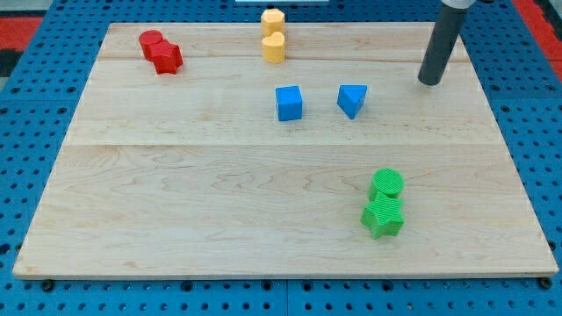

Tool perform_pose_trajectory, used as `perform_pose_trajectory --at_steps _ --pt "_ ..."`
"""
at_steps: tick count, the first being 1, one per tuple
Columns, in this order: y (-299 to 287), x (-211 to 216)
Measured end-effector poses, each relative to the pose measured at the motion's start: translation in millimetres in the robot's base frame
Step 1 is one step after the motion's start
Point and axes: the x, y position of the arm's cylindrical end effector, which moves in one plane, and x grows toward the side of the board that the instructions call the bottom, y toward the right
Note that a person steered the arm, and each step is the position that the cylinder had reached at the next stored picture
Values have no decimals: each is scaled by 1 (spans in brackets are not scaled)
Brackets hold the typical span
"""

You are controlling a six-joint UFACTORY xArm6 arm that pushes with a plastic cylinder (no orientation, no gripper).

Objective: Push the cube into the triangle

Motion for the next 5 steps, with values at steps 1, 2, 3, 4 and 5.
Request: perform_pose_trajectory --at_steps 1,2,3,4,5 --pt "-85 0" --pt "-175 1" --pt "-266 1" --pt "-321 3" --pt "-323 5"
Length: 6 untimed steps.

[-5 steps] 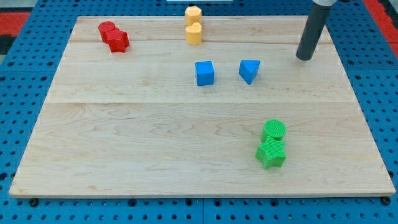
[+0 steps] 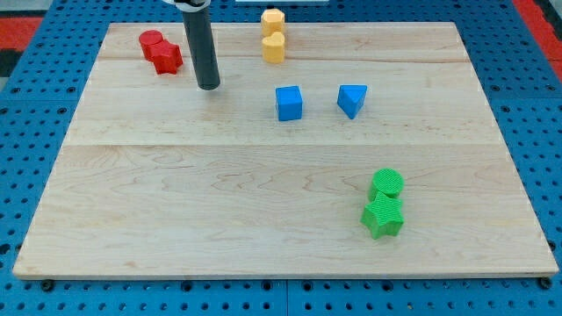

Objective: Push the cube into the triangle

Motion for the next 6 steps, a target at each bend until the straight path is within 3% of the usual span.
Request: perform_pose_trajectory --at_steps 2,3,6 --pt "-25 17" --pt "2 38" --pt "134 40"
